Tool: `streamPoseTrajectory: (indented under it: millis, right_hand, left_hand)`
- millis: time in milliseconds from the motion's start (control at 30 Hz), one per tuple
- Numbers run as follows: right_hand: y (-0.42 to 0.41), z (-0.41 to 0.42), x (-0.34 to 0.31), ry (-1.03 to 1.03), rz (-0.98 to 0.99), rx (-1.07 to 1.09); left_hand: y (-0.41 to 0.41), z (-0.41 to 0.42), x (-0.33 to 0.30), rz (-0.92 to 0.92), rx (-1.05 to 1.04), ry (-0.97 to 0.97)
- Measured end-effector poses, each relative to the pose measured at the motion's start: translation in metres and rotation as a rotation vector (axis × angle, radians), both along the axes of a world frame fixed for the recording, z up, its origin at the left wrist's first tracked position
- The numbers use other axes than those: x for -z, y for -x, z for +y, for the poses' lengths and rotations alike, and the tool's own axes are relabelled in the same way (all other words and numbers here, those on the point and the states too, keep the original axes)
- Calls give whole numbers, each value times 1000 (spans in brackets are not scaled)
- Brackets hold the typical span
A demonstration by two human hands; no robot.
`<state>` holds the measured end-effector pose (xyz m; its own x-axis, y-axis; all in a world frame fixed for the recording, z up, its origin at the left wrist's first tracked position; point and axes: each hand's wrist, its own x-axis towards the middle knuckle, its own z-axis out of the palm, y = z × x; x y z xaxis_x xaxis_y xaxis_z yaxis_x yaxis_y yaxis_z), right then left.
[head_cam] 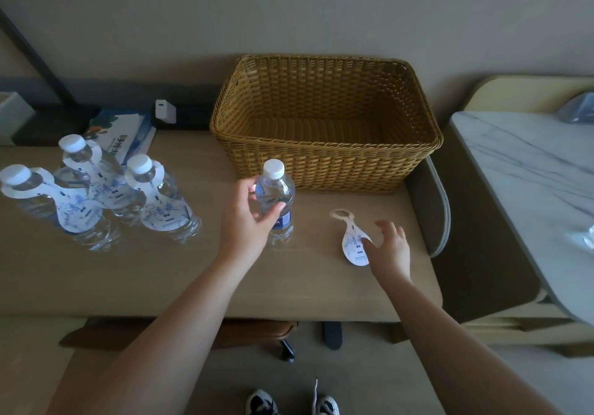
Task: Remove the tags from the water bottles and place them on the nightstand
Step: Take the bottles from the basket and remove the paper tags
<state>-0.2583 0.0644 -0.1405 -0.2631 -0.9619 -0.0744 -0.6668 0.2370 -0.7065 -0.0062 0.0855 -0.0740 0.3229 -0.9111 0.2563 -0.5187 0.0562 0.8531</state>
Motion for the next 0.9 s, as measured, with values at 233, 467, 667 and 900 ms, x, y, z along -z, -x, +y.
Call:
streamPoseTrajectory:
  millis: [233,467,667,900]
  right_hand:
    - [4,33,21,8,353,-470]
    - [21,29,23,-114,412,-405]
    - [45,21,17,-200,414,-278]
    - [51,20,15,-183,318,-258]
  left_hand:
    - [4,-2,1,-54,2,64]
    - [6,-1,4,-45,-5,48]
    - [9,-2,1,-52,-21,47]
    - [10,-1,1,-74,-26,35]
